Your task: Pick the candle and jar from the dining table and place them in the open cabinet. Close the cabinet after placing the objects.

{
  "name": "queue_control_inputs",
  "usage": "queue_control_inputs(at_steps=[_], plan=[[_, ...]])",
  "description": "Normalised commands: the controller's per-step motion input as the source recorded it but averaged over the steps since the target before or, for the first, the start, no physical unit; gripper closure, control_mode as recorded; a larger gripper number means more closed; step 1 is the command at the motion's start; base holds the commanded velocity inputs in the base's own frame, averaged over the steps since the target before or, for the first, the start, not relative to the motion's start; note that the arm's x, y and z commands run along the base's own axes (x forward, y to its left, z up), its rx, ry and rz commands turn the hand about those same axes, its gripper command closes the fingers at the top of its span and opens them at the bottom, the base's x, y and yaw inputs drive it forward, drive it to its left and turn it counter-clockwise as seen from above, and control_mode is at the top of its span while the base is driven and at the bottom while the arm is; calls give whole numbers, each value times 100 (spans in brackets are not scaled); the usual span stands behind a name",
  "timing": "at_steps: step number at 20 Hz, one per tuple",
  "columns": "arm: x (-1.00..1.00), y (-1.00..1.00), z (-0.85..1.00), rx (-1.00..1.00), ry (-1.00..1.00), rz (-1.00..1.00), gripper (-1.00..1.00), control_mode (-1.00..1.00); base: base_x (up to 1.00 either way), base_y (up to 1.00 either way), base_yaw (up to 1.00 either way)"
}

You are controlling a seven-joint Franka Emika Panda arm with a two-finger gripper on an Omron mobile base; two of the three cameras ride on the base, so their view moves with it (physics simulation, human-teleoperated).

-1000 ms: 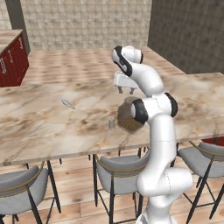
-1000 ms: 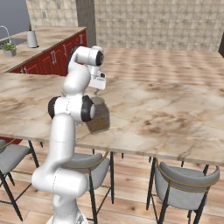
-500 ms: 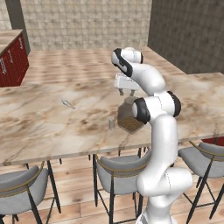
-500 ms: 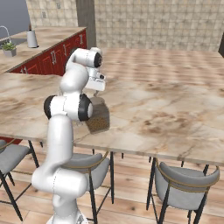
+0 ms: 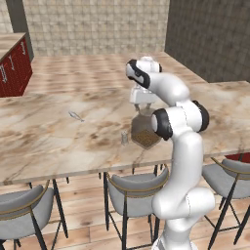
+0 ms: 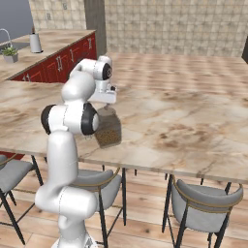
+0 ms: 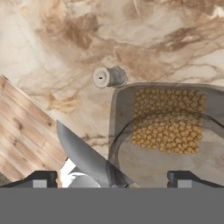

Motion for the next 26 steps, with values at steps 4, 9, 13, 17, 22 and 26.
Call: queue_control_inputs(at_steps=[4,9,13,17,22,26], plan=[[-4,-8,-24,5,-7,6,-100,-100,0,0,0],[0,0,-24,4,-4,7,-100,-100,0,0,0],[0,0,-30,1,-1,10,-100,-100,0,0,0],[0,0,-33,0,0,12,-100,-100,0,0,0],[0,0,-33,0,0,12,-100,-100,0,0,0],[0,0,-37,0,-1,12,-100,-100,0,0,0]])
